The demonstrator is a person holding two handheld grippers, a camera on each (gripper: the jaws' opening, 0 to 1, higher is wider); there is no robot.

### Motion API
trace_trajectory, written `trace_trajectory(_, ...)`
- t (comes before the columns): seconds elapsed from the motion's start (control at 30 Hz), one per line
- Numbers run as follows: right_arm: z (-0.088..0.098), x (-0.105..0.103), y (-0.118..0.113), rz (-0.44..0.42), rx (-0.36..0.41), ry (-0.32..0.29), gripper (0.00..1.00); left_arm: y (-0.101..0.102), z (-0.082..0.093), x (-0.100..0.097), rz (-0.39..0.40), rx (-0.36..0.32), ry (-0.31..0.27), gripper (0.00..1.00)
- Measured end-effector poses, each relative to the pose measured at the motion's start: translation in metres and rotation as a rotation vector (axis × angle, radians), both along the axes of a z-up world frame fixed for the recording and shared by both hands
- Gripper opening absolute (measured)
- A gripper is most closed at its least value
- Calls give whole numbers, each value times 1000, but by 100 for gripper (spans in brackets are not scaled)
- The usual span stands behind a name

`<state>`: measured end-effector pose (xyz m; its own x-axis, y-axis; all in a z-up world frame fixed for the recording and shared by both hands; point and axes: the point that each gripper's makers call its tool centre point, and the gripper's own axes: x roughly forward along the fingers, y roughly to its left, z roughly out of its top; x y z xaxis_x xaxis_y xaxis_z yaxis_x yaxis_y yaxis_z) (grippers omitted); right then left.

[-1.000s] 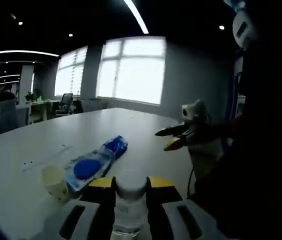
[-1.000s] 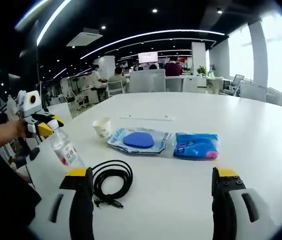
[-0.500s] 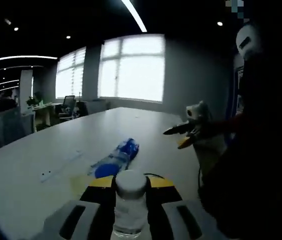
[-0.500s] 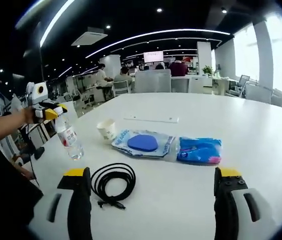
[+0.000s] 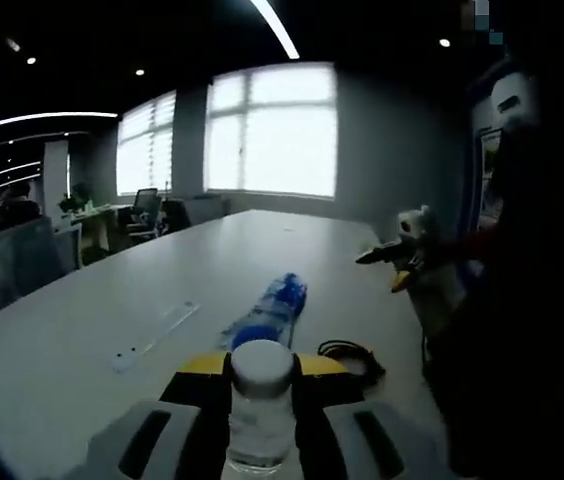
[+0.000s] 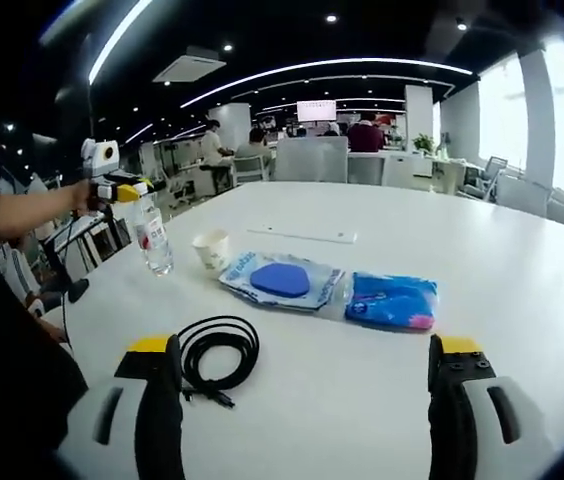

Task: Arrange the tabletop items into an orderly group along one side of the table until the central work area is clear of visible clutter.

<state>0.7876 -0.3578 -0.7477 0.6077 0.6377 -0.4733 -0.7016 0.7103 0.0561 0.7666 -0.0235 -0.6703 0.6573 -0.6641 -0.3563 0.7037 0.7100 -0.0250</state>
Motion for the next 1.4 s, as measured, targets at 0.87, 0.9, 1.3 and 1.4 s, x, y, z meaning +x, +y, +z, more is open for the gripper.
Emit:
trace_trajectory(0.87,-16,1,-13,15,-36,33,100,30,-37,54,-51,75,29,20)
trace_trajectory(0.9,-16,1,-13,16,-37,32,100,29,-37,55,-53,74,27,20)
trace_trajectory(1.3,-19,-2,-22,-4,-36,35,100,27,-45,57,-96,78,54,20)
trace_trajectory(1.4,-20,-3,-22,-7,-36,40,100,27,-46,57,-101,71,61,20)
